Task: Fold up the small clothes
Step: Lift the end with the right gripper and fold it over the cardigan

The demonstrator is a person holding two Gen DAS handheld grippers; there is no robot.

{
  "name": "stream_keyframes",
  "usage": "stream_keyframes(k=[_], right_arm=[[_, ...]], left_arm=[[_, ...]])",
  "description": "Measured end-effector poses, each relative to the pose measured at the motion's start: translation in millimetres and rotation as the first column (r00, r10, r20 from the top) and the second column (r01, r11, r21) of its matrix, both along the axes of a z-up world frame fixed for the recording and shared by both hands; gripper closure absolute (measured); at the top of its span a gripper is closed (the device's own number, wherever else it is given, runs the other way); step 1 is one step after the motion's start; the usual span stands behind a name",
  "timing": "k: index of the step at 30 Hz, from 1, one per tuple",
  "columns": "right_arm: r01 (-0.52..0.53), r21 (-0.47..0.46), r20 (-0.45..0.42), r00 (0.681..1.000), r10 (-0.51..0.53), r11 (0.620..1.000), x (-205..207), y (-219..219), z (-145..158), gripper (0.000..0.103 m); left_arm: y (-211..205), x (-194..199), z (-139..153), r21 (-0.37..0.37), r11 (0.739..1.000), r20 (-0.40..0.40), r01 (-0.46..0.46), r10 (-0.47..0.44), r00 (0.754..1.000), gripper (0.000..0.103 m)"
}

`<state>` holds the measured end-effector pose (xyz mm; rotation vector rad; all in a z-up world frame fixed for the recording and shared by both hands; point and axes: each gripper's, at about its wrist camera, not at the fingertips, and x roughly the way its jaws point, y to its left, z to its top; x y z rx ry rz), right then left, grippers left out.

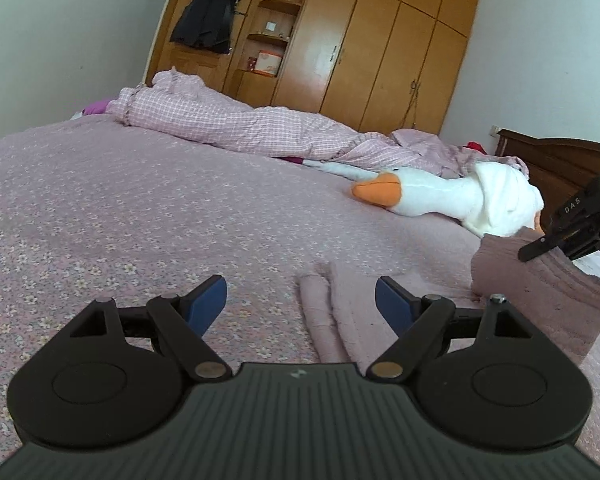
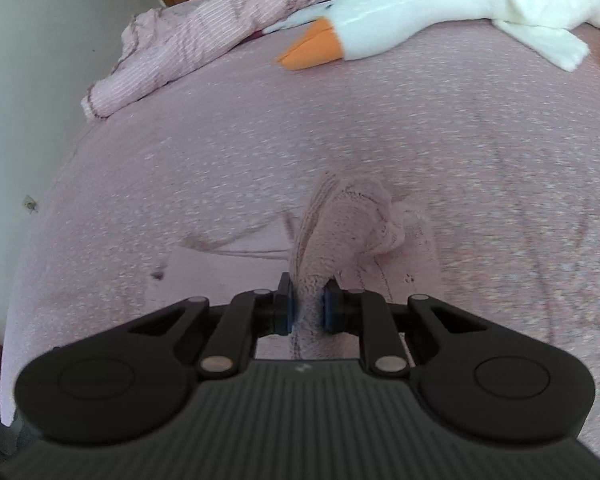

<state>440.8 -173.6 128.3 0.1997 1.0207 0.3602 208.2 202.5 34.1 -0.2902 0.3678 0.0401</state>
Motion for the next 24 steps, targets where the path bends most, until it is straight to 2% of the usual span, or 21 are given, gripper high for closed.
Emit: stream_keyframes(k=[8, 15, 19, 24], right_arm=[[-0.085, -0.012, 0.004, 0.996, 0.085, 0.996, -8, 65, -9, 0.086], [-0.147, -0.013, 0.008, 0.989, 0.147, 0.989, -15, 103, -9, 0.086], [-0.155, -0.014, 0.009, 0.988, 0.155, 0.988, -16, 120, -11, 0.086], [-0.164, -0.033, 0.013, 0.986, 0.164, 0.986, -21, 147, -29, 0.086]], left_arm=[[4, -3, 1, 0.002, 1.000, -0.007, -0.017, 0.017, 1.000, 0.017], [9, -3, 1, -0.007, 1.000, -0.012, -0.030, 0.029, 0.999, 0.017], [9, -3, -1, -0.012, 0.999, -0.017, -0.032, 0.032, 0.999, 0.017], [6, -2, -3, 0.004, 1.000, -0.028, -0.030, 0.030, 0.999, 0.017]])
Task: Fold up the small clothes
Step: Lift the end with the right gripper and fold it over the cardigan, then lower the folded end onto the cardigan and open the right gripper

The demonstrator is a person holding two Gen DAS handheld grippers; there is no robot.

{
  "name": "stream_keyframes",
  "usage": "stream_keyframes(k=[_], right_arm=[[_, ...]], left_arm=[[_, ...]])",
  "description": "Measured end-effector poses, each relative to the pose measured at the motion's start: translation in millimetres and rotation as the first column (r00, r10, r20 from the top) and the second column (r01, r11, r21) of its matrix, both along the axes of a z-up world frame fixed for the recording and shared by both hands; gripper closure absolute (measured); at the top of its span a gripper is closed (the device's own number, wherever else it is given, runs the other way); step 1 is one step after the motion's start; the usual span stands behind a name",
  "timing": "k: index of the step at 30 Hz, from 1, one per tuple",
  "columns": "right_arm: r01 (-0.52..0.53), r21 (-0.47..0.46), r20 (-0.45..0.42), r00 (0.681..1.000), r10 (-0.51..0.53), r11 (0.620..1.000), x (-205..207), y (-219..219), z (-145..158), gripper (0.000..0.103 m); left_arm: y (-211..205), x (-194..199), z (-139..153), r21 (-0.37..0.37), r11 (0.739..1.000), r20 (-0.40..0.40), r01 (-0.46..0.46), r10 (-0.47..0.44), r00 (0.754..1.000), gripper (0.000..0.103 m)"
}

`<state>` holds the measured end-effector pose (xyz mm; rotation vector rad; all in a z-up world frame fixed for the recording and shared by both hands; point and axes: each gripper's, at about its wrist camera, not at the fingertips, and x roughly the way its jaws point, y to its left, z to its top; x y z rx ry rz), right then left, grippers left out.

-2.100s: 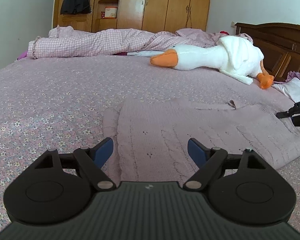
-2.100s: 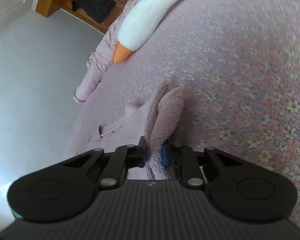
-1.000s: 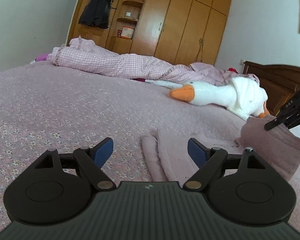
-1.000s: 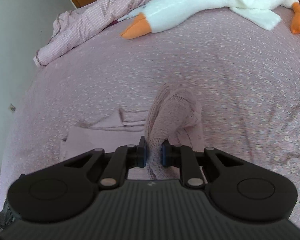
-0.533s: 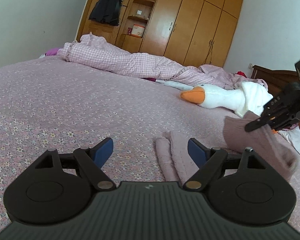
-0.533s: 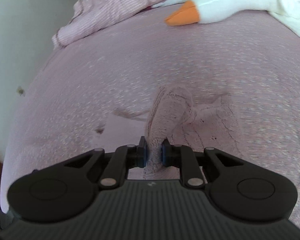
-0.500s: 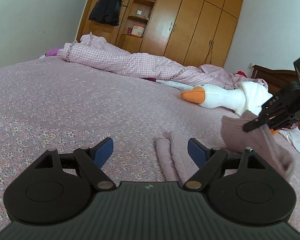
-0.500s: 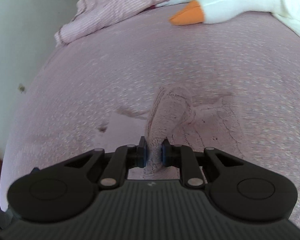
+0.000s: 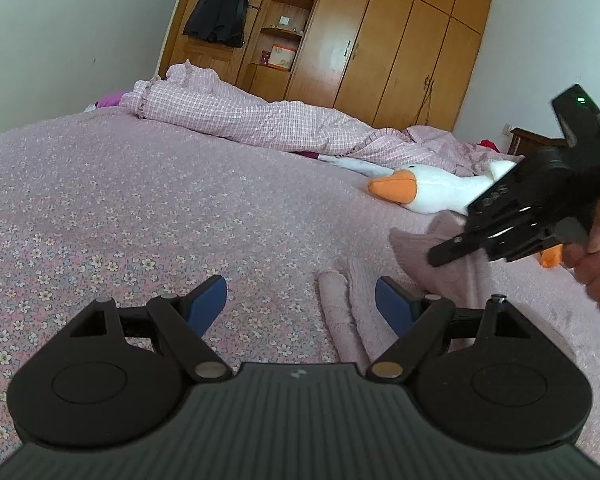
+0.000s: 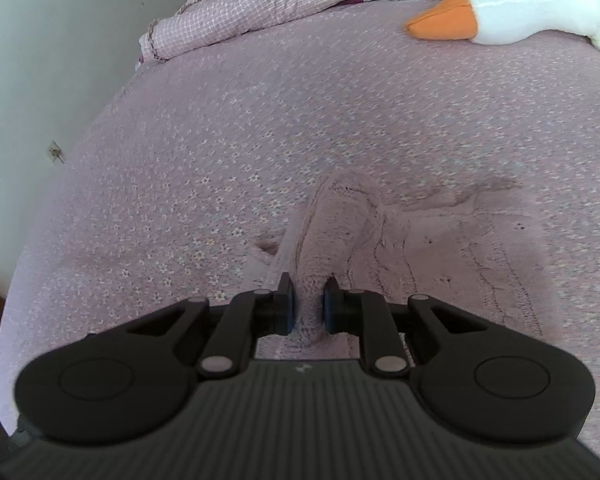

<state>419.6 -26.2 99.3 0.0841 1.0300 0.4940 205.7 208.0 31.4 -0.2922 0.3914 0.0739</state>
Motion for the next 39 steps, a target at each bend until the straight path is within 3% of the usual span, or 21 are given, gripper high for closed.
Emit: stream_keyframes(k=[9, 20, 28, 31, 33, 36, 39], right_arm=[[-0.020, -0.089, 0.008, 1.000, 0.020, 0.996, -6, 34, -37, 0.085], [0.040, 0.038, -0.039, 0.998, -0.038, 0.998, -4, 23, -31, 0.085], [0.062, 0.065, -0.055, 0.997, -0.058, 0.996, 0, 32, -41, 0.085], [0.080, 0.074, -0.062, 0.995, -0.076, 0.994, 2, 33, -46, 0.079], [0.082, 0.137, -0.057, 0.996, -0.075, 0.987, 2, 27, -46, 0.061], [0.069, 0.235, 0.002, 0.997, -0.071, 0.970, -8, 4, -34, 0.042], [0.052, 0.233, 0.072, 0.995, -0.070, 0.971, -26, -29, -21, 0.041]], left_arm=[[3, 5, -2, -0.008, 1.000, -0.008, -0.012, 0.012, 1.000, 0.017], [0, 11, -7, 0.003, 1.000, -0.028, -0.005, 0.005, 1.000, 0.017], [-2, 17, -10, 0.015, 1.000, -0.039, 0.003, -0.002, 0.999, 0.017], [-2, 19, -14, 0.019, 1.000, -0.049, 0.003, -0.002, 0.999, 0.017], [-3, 20, -15, 0.019, 1.000, -0.058, 0.001, 0.001, 0.998, 0.017], [-5, 20, -15, 0.012, 1.000, -0.059, 0.005, -0.004, 0.998, 0.017], [-13, 17, -10, 0.004, 0.999, -0.036, 0.036, -0.035, 0.999, 0.016]])
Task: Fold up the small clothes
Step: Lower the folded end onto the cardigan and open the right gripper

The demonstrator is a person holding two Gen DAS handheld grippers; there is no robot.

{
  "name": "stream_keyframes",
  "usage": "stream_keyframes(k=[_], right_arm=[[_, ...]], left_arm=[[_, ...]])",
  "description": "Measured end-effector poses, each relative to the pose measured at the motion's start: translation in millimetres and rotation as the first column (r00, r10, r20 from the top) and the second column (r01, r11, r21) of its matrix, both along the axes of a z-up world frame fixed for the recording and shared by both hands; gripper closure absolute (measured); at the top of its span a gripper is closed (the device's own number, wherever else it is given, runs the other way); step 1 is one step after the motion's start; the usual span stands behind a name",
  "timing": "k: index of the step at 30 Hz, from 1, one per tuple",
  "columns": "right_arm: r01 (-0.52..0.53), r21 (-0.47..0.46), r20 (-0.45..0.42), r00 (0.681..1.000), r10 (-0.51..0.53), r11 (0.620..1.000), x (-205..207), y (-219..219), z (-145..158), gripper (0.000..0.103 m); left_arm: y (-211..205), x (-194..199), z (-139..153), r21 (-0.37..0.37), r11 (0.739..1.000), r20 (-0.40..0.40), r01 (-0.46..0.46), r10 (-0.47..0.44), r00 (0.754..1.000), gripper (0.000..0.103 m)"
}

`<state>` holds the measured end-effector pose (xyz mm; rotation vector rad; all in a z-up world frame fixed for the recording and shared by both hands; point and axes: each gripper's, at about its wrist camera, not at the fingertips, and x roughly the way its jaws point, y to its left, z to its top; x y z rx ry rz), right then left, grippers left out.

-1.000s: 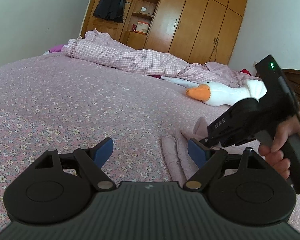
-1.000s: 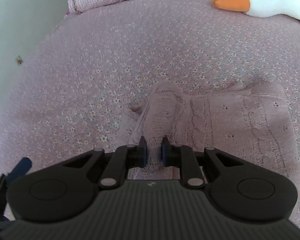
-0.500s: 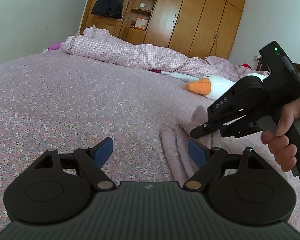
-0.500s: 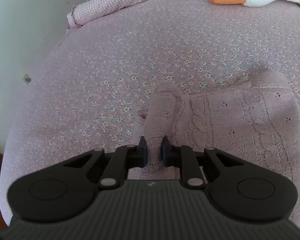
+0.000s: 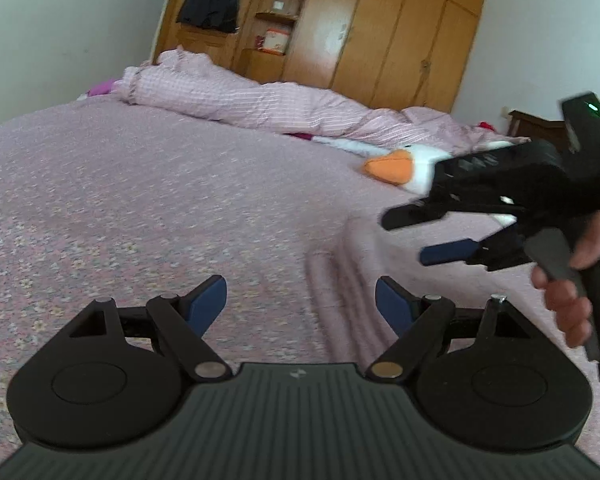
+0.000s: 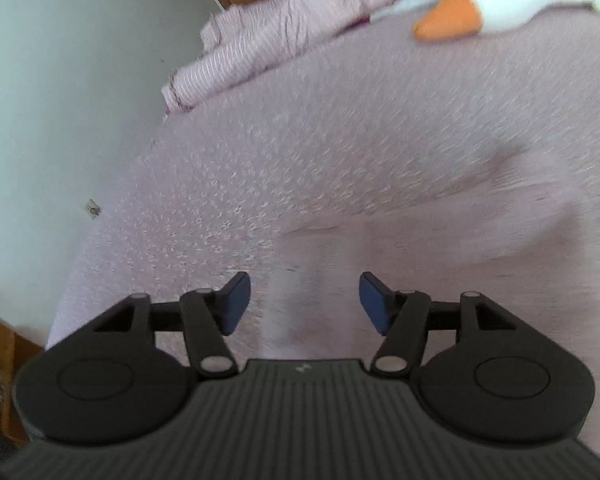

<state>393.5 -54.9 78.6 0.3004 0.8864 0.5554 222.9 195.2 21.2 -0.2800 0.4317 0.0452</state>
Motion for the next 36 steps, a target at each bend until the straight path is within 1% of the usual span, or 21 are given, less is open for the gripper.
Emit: stream_keyframes(k=[3, 5, 7, 10, 11, 12, 13, 14, 17, 20, 21, 22, 24, 25, 26, 27, 28, 29, 33, 34, 36], right_arm=[[-0.013, -0.015, 0.096, 0.995, 0.015, 1.000, -29, -43, 9, 0.040], [0.008, -0.040, 0.195, 0.981, 0.000, 0.999, -55, -78, 11, 0.040], [0.052, -0.088, 0.309, 0.951, -0.022, 0.995, -88, -109, 5, 0.040], [0.091, -0.140, 0.408, 0.912, -0.026, 0.986, -129, -136, -15, 0.038], [0.091, -0.155, 0.425, 0.905, -0.017, 0.984, -139, -140, -23, 0.038], [0.088, -0.179, 0.444, 0.896, 0.001, 0.980, -149, -143, -31, 0.039], [0.092, -0.205, 0.464, 0.886, 0.014, 0.974, -158, -143, -41, 0.039], [0.090, -0.234, 0.475, 0.879, 0.033, 0.968, -165, -140, -50, 0.039], [0.076, -0.289, 0.483, 0.872, 0.077, 0.954, -169, -129, -69, 0.040], [0.112, -0.314, 0.490, 0.870, 0.060, 0.943, -161, -117, -80, 0.040], [0.137, -0.315, 0.487, 0.872, 0.036, 0.939, -159, -116, -81, 0.040], [0.162, -0.299, 0.483, 0.876, 0.002, 0.940, -154, -115, -81, 0.040], [0.185, -0.246, 0.479, 0.876, -0.046, 0.951, -149, -118, -79, 0.041], [0.191, -0.237, 0.471, 0.880, -0.059, 0.953, -146, -119, -79, 0.041], [0.188, -0.245, 0.456, 0.888, -0.058, 0.951, -142, -118, -80, 0.048], [0.188, -0.254, 0.446, 0.893, -0.057, 0.949, -140, -118, -82, 0.070], [0.177, -0.243, 0.434, 0.899, -0.056, 0.954, -138, -119, -83, 0.071], [0.189, -0.232, 0.446, 0.893, -0.069, 0.954, -142, -120, -82, 0.073], [0.189, -0.225, 0.528, 0.848, -0.044, 0.956, -175, -121, -73, 0.076], [0.186, -0.230, 0.523, 0.851, -0.039, 0.955, -180, -122, -74, 0.076], [0.186, -0.219, 0.456, 0.887, -0.068, 0.958, -179, -127, -81, 0.076]], left_arm=[[-15, 0, 2, -0.014, 0.999, 0.005, 0.041, -0.041, 0.999, 0.012], [-26, 2, 2, -0.059, 0.996, 0.000, 0.074, -0.074, 0.997, 0.008], [-38, 7, 0, -0.089, 0.990, -0.001, 0.105, -0.106, 0.994, 0.006], [-61, 12, -11, -0.057, 0.991, -0.029, 0.118, -0.120, 0.992, 0.008], [-67, 13, -14, -0.036, 0.992, -0.038, 0.121, -0.122, 0.992, 0.013], [-72, 15, -16, -0.019, 0.992, -0.048, 0.125, -0.126, 0.991, 0.036], [-76, 18, -17, -0.007, 0.992, -0.066, 0.122, -0.122, 0.990, 0.075], [-77, 21, -19, -0.009, 0.995, -0.092, 0.097, -0.097, 0.991, 0.083], [-69, 25, -24, -0.093, 0.993, -0.096, 0.076, -0.085, 0.992, 0.085], [-67, 25, -26, -0.065, 0.995, -0.115, 0.073, -0.080, 0.990, 0.083], [-67, 25, -26, -0.064, 0.995, -0.128, 0.073, -0.081, 0.988, 0.070], [-66, 26, -27, -0.068, 0.994, -0.144, 0.082, -0.091, 0.985, 0.053], [-67, 24, -26, -0.089, 0.990, -0.128, 0.111, -0.122, 0.984, 0.040], [-69, 23, -26, -0.086, 0.989, -0.117, 0.119, -0.128, 0.985, 0.043], [-71, 24, -26, -0.066, 0.992, -0.127, 0.110, -0.118, 0.985, 0.055], [-72, 26, -27, -0.048, 0.995, -0.142, 0.090, -0.096, 0.985, 0.085], [-70, 27, -29, -0.058, 0.995, -0.143, 0.082, -0.090, 0.986, 0.085], [-67, 27, -28, -0.083, 0.993, -0.139, 0.081, -0.092, 0.986, 0.086], [-53, 17, -8, -0.086, 0.993, -0.118, 0.077, -0.086, 0.989, 0.089], [-49, 14, -5, -0.087, 0.994, -0.113, 0.071, -0.081, 0.990, 0.089], [-41, 12, -7, -0.094, 0.994, -0.137, 0.064, -0.076, 0.988, 0.089]])
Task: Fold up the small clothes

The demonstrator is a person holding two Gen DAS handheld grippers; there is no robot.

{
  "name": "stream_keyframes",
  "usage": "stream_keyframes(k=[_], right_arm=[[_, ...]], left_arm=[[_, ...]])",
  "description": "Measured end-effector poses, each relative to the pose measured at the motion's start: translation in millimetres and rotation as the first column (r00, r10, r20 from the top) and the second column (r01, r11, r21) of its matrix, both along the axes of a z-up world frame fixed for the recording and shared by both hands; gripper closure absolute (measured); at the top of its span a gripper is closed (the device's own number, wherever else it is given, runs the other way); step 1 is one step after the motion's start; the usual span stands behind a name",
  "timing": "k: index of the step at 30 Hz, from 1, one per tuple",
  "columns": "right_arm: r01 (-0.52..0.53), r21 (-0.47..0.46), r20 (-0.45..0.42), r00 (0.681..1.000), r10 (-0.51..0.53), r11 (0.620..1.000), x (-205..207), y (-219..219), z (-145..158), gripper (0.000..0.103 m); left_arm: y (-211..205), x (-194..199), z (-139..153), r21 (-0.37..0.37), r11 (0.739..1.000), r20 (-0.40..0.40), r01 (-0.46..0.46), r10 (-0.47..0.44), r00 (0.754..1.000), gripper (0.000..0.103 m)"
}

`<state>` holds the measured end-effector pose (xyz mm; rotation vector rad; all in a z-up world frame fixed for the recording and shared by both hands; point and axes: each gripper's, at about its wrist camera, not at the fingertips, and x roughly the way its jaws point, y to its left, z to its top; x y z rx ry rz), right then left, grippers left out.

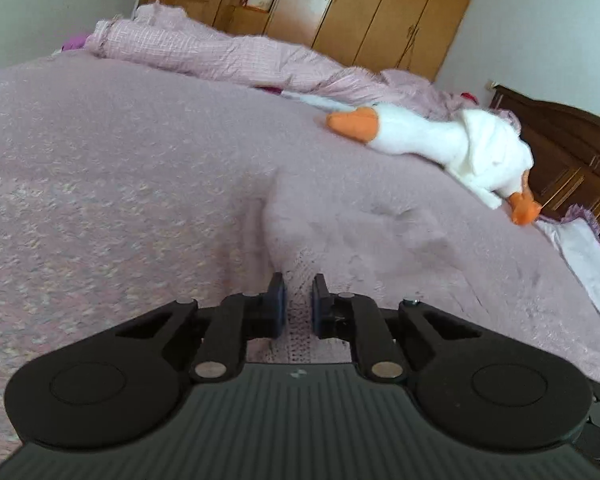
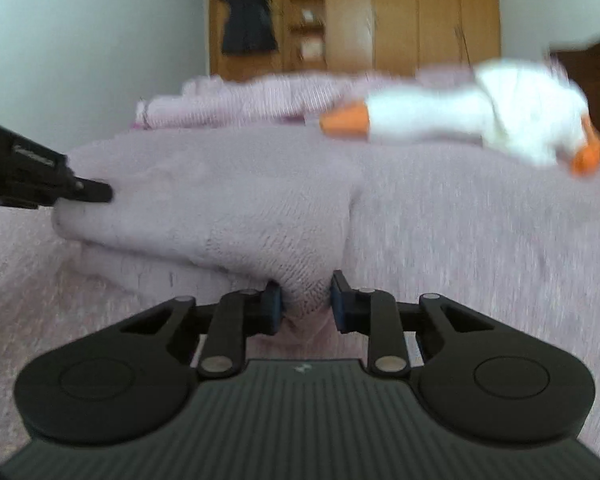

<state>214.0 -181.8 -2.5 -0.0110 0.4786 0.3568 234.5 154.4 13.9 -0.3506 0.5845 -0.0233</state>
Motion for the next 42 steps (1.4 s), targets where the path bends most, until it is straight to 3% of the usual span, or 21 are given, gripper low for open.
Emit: stream_keyframes(k=[2, 6, 9, 12, 15, 17, 20, 22, 24, 28, 29, 31, 35, 37, 38, 39, 40, 42], right_arm=[[0.032, 0.051, -0.076, 0.997, -0.028, 0.998, 5, -8, -7, 0.076], [0.022, 0.047, -0.123, 0.992, -0.016, 0.999, -3, -13, 0, 0.076], [0.006, 0.061, -0.085, 0.996, 0.000, 0.998, -18, -29, 15, 0.076], [0.001, 0.094, -0.024, 1.000, 0.001, 0.996, -18, -38, 35, 0.077], [-0.034, 0.116, 0.021, 0.999, 0.032, 0.993, 2, -31, 54, 0.078], [-0.071, 0.109, 0.028, 0.997, 0.069, 0.991, 21, -17, 59, 0.090], [-0.145, 0.122, -0.020, 0.989, 0.149, 0.982, 44, 6, 49, 0.097], [-0.182, 0.151, -0.083, 0.977, 0.196, 0.972, 55, 21, 32, 0.099], [-0.182, 0.178, -0.159, 0.964, 0.211, 0.967, 60, 30, 10, 0.100], [-0.166, 0.098, -0.104, 0.979, 0.176, 0.981, 49, 48, -1, 0.100], [-0.167, 0.076, -0.101, 0.980, 0.174, 0.983, 48, 52, 1, 0.100], [-0.164, 0.063, -0.098, 0.981, 0.169, 0.984, 50, 57, 8, 0.100], [-0.129, 0.193, -0.041, 0.989, 0.140, 0.973, 20, 21, 22, 0.097], [-0.066, 0.178, 0.011, 0.998, 0.065, 0.982, -10, -2, 22, 0.089], [-0.037, 0.142, 0.037, 0.999, 0.032, 0.989, -24, -10, 20, 0.064], [-0.014, 0.112, 0.057, 0.998, 0.008, 0.994, -30, -13, 17, 0.030], [0.000, 0.079, 0.085, 0.996, -0.007, 0.997, -37, -14, 12, 0.019], [-0.005, -0.024, 0.102, 0.995, 0.008, 1.000, -38, -7, 2, 0.019]], left_arm=[[5, 2, -13, -0.043, 0.999, -0.052, -0.002, 0.000, 0.999, 0.089], [1, -2, -12, -0.015, 1.000, -0.060, 0.008, -0.009, 0.998, 0.087], [-2, -13, 4, 0.046, 0.999, -0.052, -0.016, 0.018, 0.999, 0.083], [-3, -28, 28, 0.117, 0.990, 0.043, -0.075, 0.070, 0.997, 0.082], [-6, -16, 42, 0.128, 0.987, 0.115, -0.095, 0.080, 0.990, 0.082], [-13, 7, 41, 0.128, 0.990, 0.127, -0.054, 0.038, 0.991, 0.082], [-34, 47, 27, 0.185, 0.981, 0.021, 0.065, -0.070, 0.997, 0.091], [-41, 69, 12, 0.240, 0.969, -0.017, 0.067, -0.065, 0.998, 0.093], [-36, 85, -6, 0.243, 0.969, -0.059, 0.046, -0.032, 0.998, 0.094], [-25, 94, -14, 0.251, 0.968, -0.036, 0.017, -0.008, 0.999, 0.094], [-25, 93, -13, 0.286, 0.958, -0.034, -0.004, 0.014, 0.999, 0.094], [-22, 89, -9, 0.280, 0.959, -0.040, -0.033, 0.046, 0.998, 0.094], [-31, 35, 21, 0.232, 0.972, 0.021, -0.032, 0.028, 0.999, 0.093], [-47, 2, 28, 0.244, 0.970, 0.070, 0.014, -0.033, 0.997, 0.088], [-51, -6, 28, 0.251, 0.968, 0.077, 0.029, -0.049, 0.996, 0.084], [-56, -9, 26, 0.251, 0.967, 0.078, 0.044, -0.065, 0.995, 0.071], [-59, -11, 20, 0.250, 0.967, 0.073, 0.054, -0.075, 0.995, 0.051], [-62, -11, 7, 0.228, 0.973, 0.050, 0.043, -0.055, 0.997, 0.041]])
